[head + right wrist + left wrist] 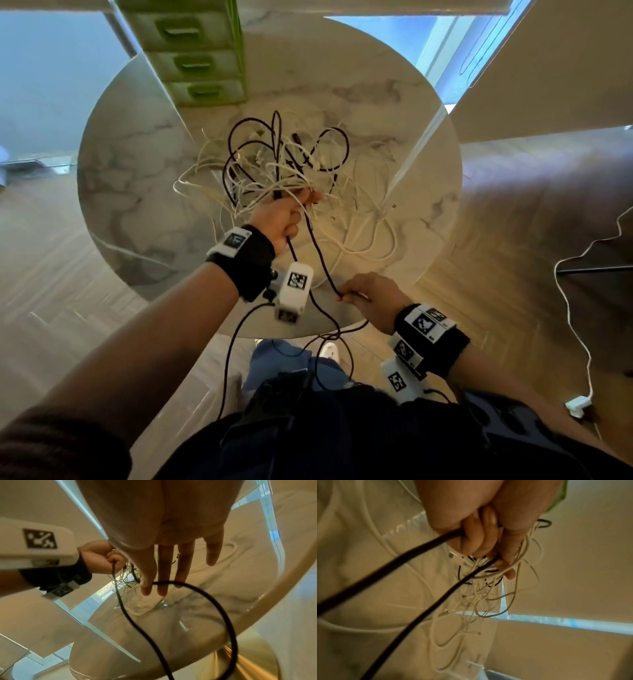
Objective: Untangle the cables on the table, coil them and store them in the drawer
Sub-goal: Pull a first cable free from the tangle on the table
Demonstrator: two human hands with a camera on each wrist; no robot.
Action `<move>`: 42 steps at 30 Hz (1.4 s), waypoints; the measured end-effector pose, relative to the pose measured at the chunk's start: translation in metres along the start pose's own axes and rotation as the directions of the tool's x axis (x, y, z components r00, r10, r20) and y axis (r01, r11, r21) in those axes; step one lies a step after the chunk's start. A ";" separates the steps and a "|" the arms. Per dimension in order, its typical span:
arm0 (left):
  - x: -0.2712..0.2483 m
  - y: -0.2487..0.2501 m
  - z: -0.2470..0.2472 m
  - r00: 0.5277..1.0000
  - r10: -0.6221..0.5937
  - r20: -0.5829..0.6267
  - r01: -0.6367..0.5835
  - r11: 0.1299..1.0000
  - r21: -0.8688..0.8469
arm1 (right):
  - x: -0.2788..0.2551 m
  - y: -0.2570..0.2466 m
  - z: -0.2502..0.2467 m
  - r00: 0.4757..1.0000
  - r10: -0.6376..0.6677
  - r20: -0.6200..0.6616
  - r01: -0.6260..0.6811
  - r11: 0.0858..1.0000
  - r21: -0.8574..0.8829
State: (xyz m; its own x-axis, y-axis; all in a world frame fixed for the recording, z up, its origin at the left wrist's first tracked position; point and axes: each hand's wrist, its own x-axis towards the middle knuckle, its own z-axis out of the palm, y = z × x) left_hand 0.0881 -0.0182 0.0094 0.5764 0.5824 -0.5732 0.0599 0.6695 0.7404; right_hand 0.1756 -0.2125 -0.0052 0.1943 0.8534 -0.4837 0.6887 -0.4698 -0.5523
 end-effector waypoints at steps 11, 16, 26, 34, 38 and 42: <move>-0.021 -0.031 0.011 0.999 -0.025 -0.038 0.026 0.999 0.023 | 0.048 -0.059 -0.014 0.981 0.164 -0.106 -0.082 0.839 0.537; -0.011 -0.024 0.001 1.000 -0.010 -0.022 0.011 1.000 0.020 | 0.041 -0.049 -0.018 0.973 0.182 -0.142 -0.074 0.828 0.556; 0.010 0.015 -0.014 0.995 0.086 -0.060 -0.084 0.996 0.024 | 0.006 0.004 0.009 0.963 0.262 0.062 -0.270 0.932 0.244; -0.006 -0.027 0.003 0.998 0.050 -0.035 -0.042 0.976 0.212 | 0.049 -0.051 -0.034 0.989 0.119 -0.084 -0.030 0.731 0.682; -0.008 -0.022 0.001 0.999 0.003 -0.032 0.003 0.982 0.187 | 0.057 -0.054 -0.037 0.985 0.140 -0.101 -0.028 0.705 0.709; -0.004 -0.015 -0.002 1.000 -0.023 -0.013 0.024 0.986 0.165 | 0.045 -0.046 -0.021 0.998 0.030 -0.055 -0.003 0.901 0.433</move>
State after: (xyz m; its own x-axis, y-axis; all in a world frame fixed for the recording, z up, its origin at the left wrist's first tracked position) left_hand 0.0834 -0.0300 0.0003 0.5639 0.5733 -0.5944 0.2078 0.5981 0.7740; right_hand 0.1675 -0.1482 0.0128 0.2528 0.8501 -0.4620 0.3173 -0.5239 -0.7905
